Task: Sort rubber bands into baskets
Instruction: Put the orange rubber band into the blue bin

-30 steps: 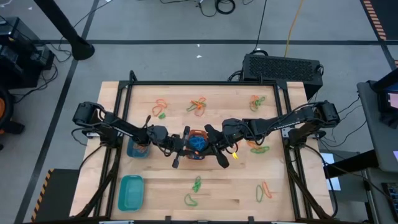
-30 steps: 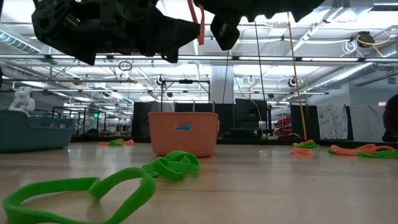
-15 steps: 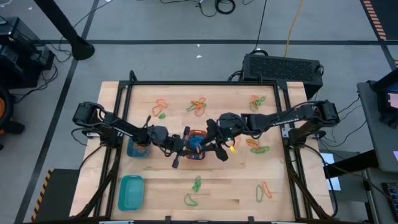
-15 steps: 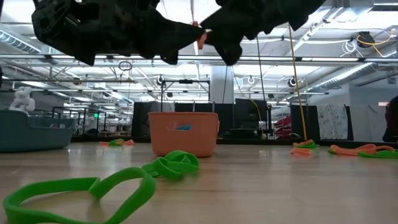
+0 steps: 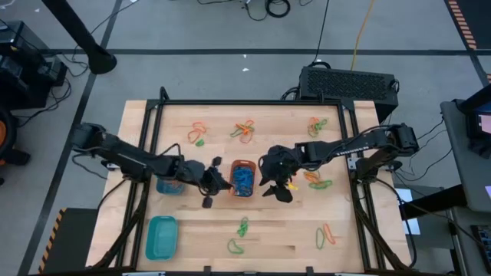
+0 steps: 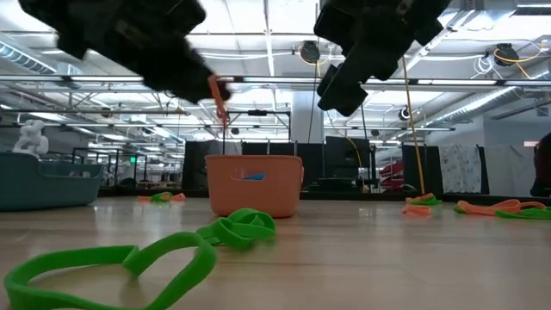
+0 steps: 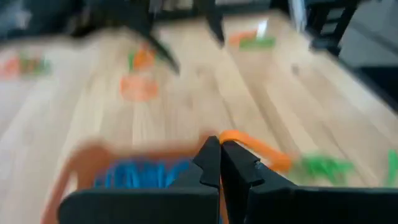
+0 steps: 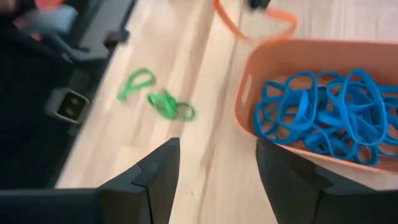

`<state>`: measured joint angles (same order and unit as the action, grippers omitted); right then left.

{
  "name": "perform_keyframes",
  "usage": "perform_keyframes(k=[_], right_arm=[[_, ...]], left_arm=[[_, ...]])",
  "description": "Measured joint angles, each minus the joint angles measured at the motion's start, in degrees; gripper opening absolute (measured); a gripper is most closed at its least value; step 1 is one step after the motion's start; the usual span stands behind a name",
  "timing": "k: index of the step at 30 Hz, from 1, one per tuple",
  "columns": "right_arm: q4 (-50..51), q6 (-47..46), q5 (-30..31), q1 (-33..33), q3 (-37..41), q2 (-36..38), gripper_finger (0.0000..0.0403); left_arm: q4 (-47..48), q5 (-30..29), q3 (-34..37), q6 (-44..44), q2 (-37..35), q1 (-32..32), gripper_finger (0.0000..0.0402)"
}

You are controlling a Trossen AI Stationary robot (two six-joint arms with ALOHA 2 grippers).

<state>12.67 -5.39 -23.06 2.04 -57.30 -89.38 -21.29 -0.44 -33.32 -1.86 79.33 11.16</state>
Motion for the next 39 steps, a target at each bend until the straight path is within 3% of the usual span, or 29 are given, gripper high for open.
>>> perform_keyframes(k=[6,10,14,23,30,39], right_arm=[[-1.41,2.25,2.15,3.26,0.00,0.00,0.0203],[-1.48,1.83,2.15,4.78,0.00,0.00,0.0203],[-1.53,0.90,2.18,5.95,0.00,0.00,0.0203],[-4.07,0.05,2.21,7.11,-0.02,0.00,0.0203],[-4.73,0.07,2.24,7.09,-0.02,0.00,0.0203],[-4.50,0.22,2.24,7.09,-0.02,0.00,0.0203]], left_arm=[[26.00,-11.05,0.00,13.85,-12.03,5.10,0.0001],[35.01,-16.25,0.00,20.64,-18.04,8.31,0.0001],[44.93,-18.00,-0.02,27.77,-21.12,10.48,0.0001],[76.57,-19.44,0.00,55.37,-22.62,11.50,0.0001],[85.35,-19.45,0.00,62.87,-22.60,11.48,0.0004],[84.68,-15.69,0.00,62.75,-22.58,11.48,0.0012]])
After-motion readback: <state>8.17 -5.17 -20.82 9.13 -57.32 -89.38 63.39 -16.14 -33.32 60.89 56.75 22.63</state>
